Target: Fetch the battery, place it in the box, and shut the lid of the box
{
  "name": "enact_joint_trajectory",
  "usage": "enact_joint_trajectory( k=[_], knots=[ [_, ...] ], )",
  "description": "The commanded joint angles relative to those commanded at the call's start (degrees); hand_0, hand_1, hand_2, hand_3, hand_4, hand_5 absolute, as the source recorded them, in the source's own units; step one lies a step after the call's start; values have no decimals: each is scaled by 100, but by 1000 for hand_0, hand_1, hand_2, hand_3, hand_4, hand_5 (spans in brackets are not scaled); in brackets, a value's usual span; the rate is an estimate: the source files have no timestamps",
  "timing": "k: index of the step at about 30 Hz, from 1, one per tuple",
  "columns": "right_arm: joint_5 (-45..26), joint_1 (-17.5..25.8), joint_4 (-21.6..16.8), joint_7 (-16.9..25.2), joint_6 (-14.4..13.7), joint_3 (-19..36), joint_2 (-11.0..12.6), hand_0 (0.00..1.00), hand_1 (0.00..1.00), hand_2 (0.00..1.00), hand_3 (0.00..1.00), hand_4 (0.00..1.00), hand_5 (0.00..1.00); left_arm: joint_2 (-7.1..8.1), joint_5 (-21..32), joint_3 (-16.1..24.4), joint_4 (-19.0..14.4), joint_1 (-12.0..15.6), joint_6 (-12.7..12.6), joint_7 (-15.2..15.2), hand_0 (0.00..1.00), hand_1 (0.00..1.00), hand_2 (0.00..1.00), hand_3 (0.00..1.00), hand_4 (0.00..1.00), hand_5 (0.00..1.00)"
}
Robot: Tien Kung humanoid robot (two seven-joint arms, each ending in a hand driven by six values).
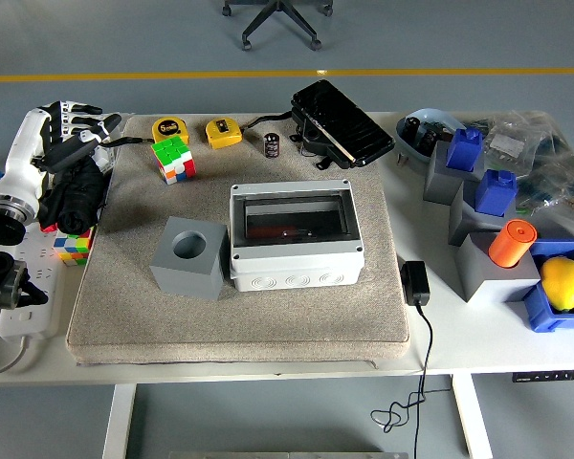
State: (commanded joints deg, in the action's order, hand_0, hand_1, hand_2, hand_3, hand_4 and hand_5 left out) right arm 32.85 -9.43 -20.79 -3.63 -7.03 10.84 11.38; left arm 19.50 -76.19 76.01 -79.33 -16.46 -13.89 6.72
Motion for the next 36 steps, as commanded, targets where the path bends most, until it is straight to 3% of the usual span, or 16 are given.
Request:
enact_joint_trajectory(
  k=[19,36],
  knots=[
    [5,-4,-16,-25,28,-36,-5,600,588,573,520,919,451,85,-7,-9,-55,70,93,40,379,567,552,568,972,495],
    [-44,52,2,-40,39,-67,-28,599,588,576,519,922,456,35,5,159,-138,157,127,-11,377,566,553,566,967,493]
  ],
)
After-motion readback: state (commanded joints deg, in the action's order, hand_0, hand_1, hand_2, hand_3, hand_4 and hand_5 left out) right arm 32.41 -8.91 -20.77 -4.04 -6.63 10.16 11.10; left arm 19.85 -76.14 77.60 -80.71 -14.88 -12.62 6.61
